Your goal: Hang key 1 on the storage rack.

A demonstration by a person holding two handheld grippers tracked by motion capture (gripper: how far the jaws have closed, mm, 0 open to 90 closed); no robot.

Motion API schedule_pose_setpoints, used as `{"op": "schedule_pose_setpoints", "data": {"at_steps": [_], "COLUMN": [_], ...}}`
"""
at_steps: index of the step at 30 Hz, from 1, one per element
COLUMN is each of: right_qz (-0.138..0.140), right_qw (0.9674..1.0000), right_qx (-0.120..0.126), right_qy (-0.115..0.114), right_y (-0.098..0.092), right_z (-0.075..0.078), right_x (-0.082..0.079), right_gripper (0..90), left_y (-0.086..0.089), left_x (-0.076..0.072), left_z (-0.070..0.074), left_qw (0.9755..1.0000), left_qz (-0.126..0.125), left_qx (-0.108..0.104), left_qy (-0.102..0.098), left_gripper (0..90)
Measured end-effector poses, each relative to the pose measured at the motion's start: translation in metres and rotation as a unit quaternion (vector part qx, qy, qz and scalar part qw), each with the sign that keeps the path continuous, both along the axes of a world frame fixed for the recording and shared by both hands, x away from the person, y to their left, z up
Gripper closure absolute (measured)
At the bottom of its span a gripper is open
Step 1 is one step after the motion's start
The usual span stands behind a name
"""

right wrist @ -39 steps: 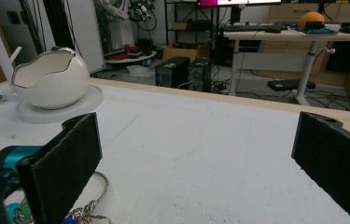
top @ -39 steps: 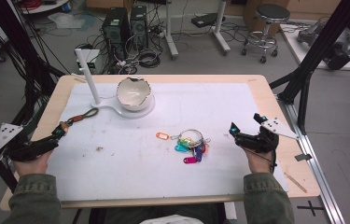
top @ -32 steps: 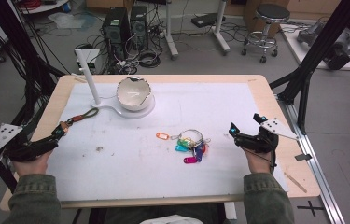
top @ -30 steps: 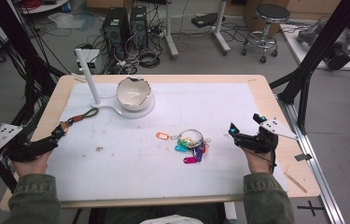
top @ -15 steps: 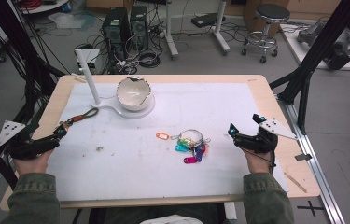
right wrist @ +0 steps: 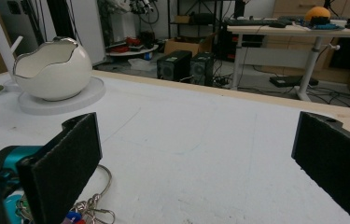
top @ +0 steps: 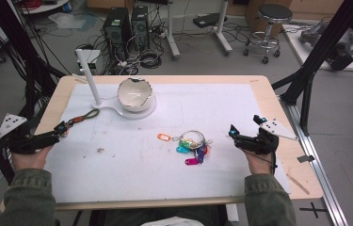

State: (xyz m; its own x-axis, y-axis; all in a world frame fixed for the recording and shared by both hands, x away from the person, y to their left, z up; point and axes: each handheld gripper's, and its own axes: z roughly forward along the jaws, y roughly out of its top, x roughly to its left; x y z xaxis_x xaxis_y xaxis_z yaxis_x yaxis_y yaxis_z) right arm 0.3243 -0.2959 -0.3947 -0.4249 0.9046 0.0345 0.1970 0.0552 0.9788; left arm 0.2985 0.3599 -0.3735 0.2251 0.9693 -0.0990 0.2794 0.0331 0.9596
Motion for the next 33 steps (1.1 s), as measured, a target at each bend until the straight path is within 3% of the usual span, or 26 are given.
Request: {"op": "schedule_pose_setpoints", "data": {"at_steps": [6, 11, 21, 33], "right_qz": [0.001, -0.004, -0.003, -0.010], "right_qw": [1.0000, 1.0000, 1.0000, 0.9999], "right_qx": [-0.006, -0.006, -0.008, -0.011], "right_qy": [-0.002, -0.001, 0.001, 0.000], "right_y": [0.001, 0.000, 0.001, 0.000], "right_z": [0.000, 0.000, -0.001, -0.001], "right_x": [0.000, 0.000, 0.000, 0.000], "right_gripper": [0.6, 0.6, 0.5, 0.5], "left_y": [0.001, 0.000, -0.002, -0.006], "left_x": [0.008, 0.017, 0.036, 0.054], "left_z": [0.006, 0.008, 0.015, 0.020], "left_qw": [0.9999, 0.9995, 0.9976, 0.9947], "left_qz": [-0.008, -0.014, -0.029, -0.050], "left_qx": [0.004, 0.010, 0.030, 0.050], "left_qy": [0.008, 0.025, 0.055, 0.075], "left_gripper": [1.7, 1.7, 1.7, 1.7]}}
